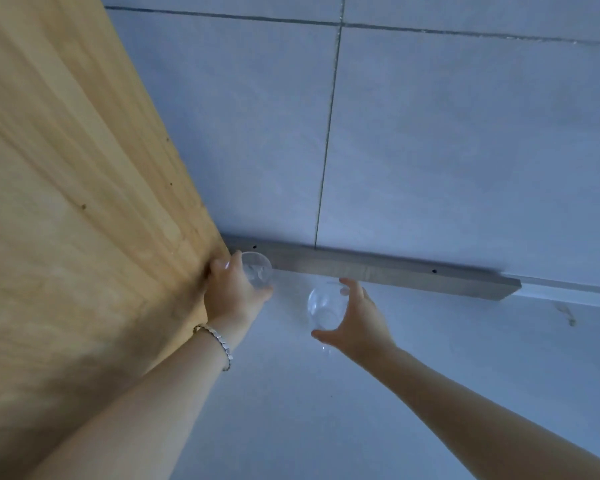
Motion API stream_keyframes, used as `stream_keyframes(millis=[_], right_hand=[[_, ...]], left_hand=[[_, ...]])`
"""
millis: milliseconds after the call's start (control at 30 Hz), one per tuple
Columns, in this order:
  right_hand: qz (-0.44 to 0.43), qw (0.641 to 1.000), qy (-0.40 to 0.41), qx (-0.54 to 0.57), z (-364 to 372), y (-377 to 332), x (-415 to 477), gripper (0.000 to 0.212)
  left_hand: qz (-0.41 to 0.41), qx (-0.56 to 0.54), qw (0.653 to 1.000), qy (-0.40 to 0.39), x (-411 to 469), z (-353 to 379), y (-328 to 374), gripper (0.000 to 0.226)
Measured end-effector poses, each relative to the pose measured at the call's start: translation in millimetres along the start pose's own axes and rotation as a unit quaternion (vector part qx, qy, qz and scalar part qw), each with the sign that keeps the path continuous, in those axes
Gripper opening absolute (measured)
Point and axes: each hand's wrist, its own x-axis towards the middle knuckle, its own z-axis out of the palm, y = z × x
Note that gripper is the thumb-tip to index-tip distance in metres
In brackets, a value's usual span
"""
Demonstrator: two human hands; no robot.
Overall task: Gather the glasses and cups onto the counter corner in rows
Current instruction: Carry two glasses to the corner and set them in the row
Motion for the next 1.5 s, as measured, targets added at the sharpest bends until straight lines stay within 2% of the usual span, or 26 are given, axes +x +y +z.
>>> stream_keyframes(millis=[133,267,433,600,667,733,800,867,967,1100,1267,1400,1500], right_hand=[[0.007,1.0,0.008,0.026,17,-23,40,0.091],[0.008,1.0,0.013,0.017,29,-33,53,0.089],[0.004,1.0,-0.002,0.017,33,-29,49,0.094],[-0.01,0.998,-0.052,-0.019,18,-27,34,0.108],[-0.008,0.998,-0.056,-0.021,6,-22,19,0.1],[-0.011,0.997,-0.061,-0.05,-8,-8,1,0.081],[0.001,0.994,-0.078,-0.072,-24,16,-21,0.056],[0.023,0.989,-0.111,-0.095,-42,48,-44,0.039],[0.055,0.976,-0.154,-0.14,-71,103,-81,0.038],[0.113,0.966,-0.163,-0.163,-118,184,-132,0.04],[0.17,0.966,-0.131,-0.145,-186,286,-196,0.04],[0.197,0.967,-0.1,-0.129,-249,379,-246,0.04],[0.208,0.968,-0.085,-0.116,-299,455,-280,0.04]], left_hand=[[0.003,0.013,1.0,-0.005,2,4,-2,0.074],[0.006,-0.023,1.0,-0.01,4,7,-2,0.063],[-0.004,-0.043,0.999,-0.023,1,12,-1,0.082],[0.019,0.056,0.997,-0.054,-10,6,1,0.097],[0.041,0.099,0.993,-0.042,-25,-3,8,0.091],[0.112,0.178,0.978,0.003,-44,-7,15,0.076],[0.181,0.24,0.953,0.03,-68,-11,28,0.054],[0.197,0.259,0.945,-0.044,-99,-9,47,0.03],[0.193,0.224,0.933,-0.206,-139,16,75,0.027],[0.214,0.249,0.891,-0.313,-191,57,128,0.027],[0.252,0.258,0.859,-0.364,-258,119,211,0.017],[0.287,0.256,0.843,-0.375,-318,178,290,0.018],[0.307,0.25,0.838,-0.376,-369,224,355,0.009]])
